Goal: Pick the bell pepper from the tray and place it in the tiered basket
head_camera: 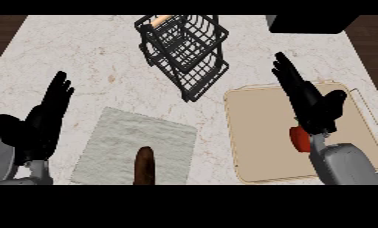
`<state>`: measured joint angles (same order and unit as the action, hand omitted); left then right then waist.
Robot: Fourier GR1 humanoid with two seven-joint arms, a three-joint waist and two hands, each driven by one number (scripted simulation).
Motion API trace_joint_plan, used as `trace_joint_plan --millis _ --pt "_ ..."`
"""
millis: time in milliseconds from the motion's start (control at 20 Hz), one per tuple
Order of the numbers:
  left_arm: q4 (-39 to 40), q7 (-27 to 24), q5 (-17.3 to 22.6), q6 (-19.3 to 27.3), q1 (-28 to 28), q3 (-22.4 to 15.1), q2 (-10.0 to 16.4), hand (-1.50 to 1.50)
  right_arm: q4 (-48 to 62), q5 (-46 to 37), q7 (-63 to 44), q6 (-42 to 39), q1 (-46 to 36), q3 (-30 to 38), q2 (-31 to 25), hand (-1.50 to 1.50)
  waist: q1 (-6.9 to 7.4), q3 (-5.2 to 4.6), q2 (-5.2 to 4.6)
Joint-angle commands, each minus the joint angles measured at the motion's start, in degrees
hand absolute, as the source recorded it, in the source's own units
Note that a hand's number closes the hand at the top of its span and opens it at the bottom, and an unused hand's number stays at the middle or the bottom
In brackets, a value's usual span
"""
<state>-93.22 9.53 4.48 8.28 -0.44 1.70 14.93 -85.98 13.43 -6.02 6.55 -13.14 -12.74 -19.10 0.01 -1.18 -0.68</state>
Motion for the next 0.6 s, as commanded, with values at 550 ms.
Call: trace_joint_plan --millis 550 --pt "9.75 -12.72 0.38 -11.43 -2.28 -10.11 -5.81 0.0 21.12 -3.34 16.27 21.24 -7.51 15.41 11.57 -1.5 0.56 1.23 0.39"
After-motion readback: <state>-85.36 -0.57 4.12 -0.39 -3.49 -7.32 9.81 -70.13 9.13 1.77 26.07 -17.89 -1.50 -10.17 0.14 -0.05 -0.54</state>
